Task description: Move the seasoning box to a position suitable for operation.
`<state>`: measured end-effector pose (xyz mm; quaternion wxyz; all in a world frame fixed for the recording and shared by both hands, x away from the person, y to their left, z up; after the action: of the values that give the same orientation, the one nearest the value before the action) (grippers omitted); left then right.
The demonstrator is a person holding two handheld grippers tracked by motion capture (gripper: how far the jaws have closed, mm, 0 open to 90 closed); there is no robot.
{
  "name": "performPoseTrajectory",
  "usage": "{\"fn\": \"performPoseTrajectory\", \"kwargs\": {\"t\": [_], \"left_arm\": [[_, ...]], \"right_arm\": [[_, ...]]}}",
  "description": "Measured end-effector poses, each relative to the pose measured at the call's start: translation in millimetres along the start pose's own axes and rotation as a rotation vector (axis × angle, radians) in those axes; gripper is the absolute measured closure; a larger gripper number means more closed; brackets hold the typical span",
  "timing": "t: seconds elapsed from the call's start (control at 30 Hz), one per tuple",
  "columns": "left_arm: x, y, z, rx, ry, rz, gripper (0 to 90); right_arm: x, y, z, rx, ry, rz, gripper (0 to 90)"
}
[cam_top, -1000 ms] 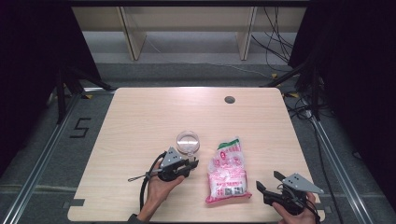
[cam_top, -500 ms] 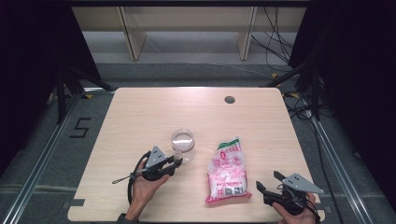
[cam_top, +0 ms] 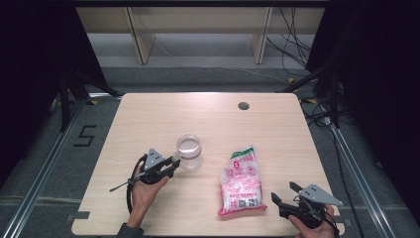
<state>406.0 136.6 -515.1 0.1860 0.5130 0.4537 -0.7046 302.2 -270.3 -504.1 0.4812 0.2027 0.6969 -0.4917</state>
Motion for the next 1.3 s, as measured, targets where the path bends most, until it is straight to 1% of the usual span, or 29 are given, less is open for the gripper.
{"fn": "performPoseTrajectory", "kwargs": {"t": [0.03, 0.07, 0.1, 0.13, 0.2, 0.23, 0.27, 0.33, 0.37, 0.4, 0.47, 0.5, 0.57, 0.6, 0.63, 0.67, 0.7, 0.73, 0.77, 0.8, 0.87, 0.93, 1.0, 1.07, 1.13, 1.17, 1.2, 1.23, 1.3], "left_arm": [[-0.4, 1.4, -1.2, -0.007, 0.014, -0.001, 72.0], [-1.1, 3.0, -2.0, -0.033, 0.028, 0.0, 72.4], [-1.9, 4.4, -3.3, -0.048, 0.039, -0.006, 72.9], [-2.9, 5.8, -4.7, -0.054, 0.035, -0.006, 73.0], [-3.3, 8.2, -7.9, -0.056, 0.008, 0.01, 72.9], [-3.0, 9.3, -10.6, -0.054, 0.005, 0.014, 73.0], [-3.3, 10.2, -13.8, -0.055, 0.009, 0.019, 72.9], [-3.3, 12.8, -18.1, -0.057, -0.024, 0.026, 73.0], [-4.0, 14.2, -19.9, -0.063, -0.016, 0.024, 73.3], [-5.2, 15.0, -21.6, -0.075, 0.009, 0.017, 73.9], [-7.0, 18.1, -23.3, -0.097, 0.044, 0.014, 75.1], [-7.4, 19.5, -24.3, -0.104, 0.038, 0.017, 75.5], [-8.0, 22.3, -25.5, -0.101, 0.022, 0.024, 75.8], [-8.5, 23.2, -25.8, -0.089, 0.026, 0.023, 75.9], [-8.9, 23.2, -26.1, -0.091, 0.041, 0.024, 75.8], [-8.7, 23.9, -25.0, -0.092, 0.035, 0.025, 75.9], [-9.1, 24.7, -24.7, -0.089, 0.046, 0.028, 76.0], [-9.1, 25.7, -23.6, -0.078, 0.046, 0.03, 76.0], [-9.2, 26.5, -22.6, -0.066, 0.057, 0.034, 76.0], [-8.9, 27.3, -20.8, -0.06, 0.047, 0.038, 76.0], [-9.6, 28.4, -17.0, -0.051, 0.054, 0.038, 76.0], [-10.0, 29.1, -13.0, -0.035, 0.074, 0.037, 76.0], [-9.7, 30.0, -8.0, -0.022, 0.064, 0.039, 75.9], [-9.7, 30.3, -3.0, -0.013, 0.069, 0.035, 76.0], [-9.9, 30.7, 1.3, 0.0, 0.089, 0.035, 75.9], [-9.6, 31.0, 3.3, 0.008, 0.085, 0.036, 75.9], [-9.8, 31.1, 4.2, 0.014, 0.09, 0.036, 75.9], [-9.7, 31.0, 5.7, 0.012, 0.082, 0.034, 75.9], [-9.5, 31.2, 8.4, 0.019, 0.09, 0.036, 75.8]], "right_arm": [[-0.2, -0.2, 0.0, -0.001, 0.003, -0.001, 23.5], [-0.3, 0.2, 0.3, -0.001, 0.002, -0.001, 23.5], [-0.1, 0.2, 0.0, -0.006, 0.008, -0.004, 23.5], [0.1, 0.3, 0.0, -0.006, 0.008, -0.006, 23.5], [0.0, -0.2, -0.2, -0.004, 0.007, -0.004, 23.5], [-0.2, 0.3, 0.2, -0.002, 0.001, -0.001, 23.5], [-0.3, 0.1, -0.3, -0.005, 0.007, -0.001, 23.5], [0.1, 0.5, -0.1, -0.004, 0.005, -0.004, 23.5], [0.2, 0.3, -0.2, -0.005, 0.009, -0.005, 23.6], [-0.1, 0.1, -0.2, -0.003, 0.005, -0.002, 23.7], [-0.1, 0.6, 0.0, -0.003, 0.004, -0.002, 23.7], [0.1, 0.7, 0.0, -0.004, 0.006, -0.004, 23.7], [0.2, 0.5, 0.0, -0.005, 0.009, -0.005, 23.7], [0.0, 0.5, 0.1, -0.005, 0.01, -0.004, 23.7], [0.0, 0.7, 0.2, -0.005, 0.011, -0.004, 23.7], [0.0, 0.8, 0.0, -0.008, 0.013, -0.004, 23.7], [0.2, 0.6, -0.1, -0.008, 0.013, -0.005, 23.7], [0.3, 0.6, 0.2, -0.004, 0.008, -0.005, 23.7], [-0.1, 0.6, 0.1, -0.003, 0.005, -0.001, 23.7], [-0.2, 0.8, 0.0, -0.006, 0.008, -0.001, 23.7], [-0.2, 1.2, 0.0, -0.009, 0.003, 0.001, 23.7], [-0.2, 0.8, 0.1, -0.004, -0.004, 0.003, 23.7], [-0.5, 0.7, 0.0, -0.01, 0.002, 0.003, 23.7], [0.0, 0.9, 0.0, -0.011, 0.004, -0.001, 23.7], [-0.3, 0.6, 0.2, -0.006, -0.004, 0.004, 23.7], [-0.6, 0.7, 0.3, -0.006, -0.004, 0.005, 23.7], [-0.6, 0.7, 0.2, -0.009, -0.002, 0.004, 23.7], [-0.3, 0.8, 0.0, -0.011, 0.003, 0.0, 23.7], [-0.1, 0.4, -0.1, -0.008, -0.002, 0.002, 23.7]]}}
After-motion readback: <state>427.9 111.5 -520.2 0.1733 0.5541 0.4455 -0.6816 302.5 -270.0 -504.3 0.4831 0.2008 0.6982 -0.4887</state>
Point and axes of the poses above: each handheld gripper's, and its own axes: y roughly forward along the jaws, x roughly out of its underside, z roughly to its right, the point moved 4 cm from there along y, roughly forward along the jaws
